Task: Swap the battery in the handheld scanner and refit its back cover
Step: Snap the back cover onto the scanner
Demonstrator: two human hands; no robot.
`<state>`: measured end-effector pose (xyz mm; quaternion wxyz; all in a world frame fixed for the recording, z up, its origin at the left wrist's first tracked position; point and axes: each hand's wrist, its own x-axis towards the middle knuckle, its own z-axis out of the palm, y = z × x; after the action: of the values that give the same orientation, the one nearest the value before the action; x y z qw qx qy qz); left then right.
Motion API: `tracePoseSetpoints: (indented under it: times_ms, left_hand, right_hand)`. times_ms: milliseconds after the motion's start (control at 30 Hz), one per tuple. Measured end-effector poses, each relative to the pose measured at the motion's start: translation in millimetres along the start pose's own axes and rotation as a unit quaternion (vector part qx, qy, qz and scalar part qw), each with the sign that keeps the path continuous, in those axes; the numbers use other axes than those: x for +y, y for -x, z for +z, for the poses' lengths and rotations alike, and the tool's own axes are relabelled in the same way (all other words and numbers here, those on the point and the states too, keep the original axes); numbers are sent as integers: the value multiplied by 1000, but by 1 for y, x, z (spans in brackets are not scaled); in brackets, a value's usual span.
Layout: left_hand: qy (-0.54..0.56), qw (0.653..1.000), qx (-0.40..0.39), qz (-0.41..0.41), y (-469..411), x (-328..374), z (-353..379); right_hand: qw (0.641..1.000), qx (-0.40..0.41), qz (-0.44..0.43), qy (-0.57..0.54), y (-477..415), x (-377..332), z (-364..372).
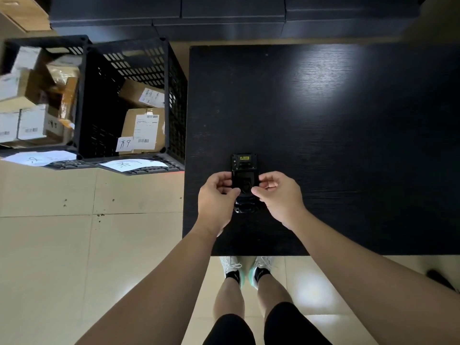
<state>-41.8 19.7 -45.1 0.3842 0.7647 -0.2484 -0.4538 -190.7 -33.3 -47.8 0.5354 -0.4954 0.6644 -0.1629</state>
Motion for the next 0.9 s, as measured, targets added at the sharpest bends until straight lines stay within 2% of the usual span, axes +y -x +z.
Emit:
tracePoseSetpoints:
  times_ms: [633, 900]
  left_hand:
    - [-12, 999, -22, 20, -2, -10, -5]
    - [-9, 1000, -7, -4, -4, -9, -3]
  right_hand:
    - [1000, -3, -7, 18, 5, 4, -3]
    - [997, 17, -13, 75, 4, 1, 1]
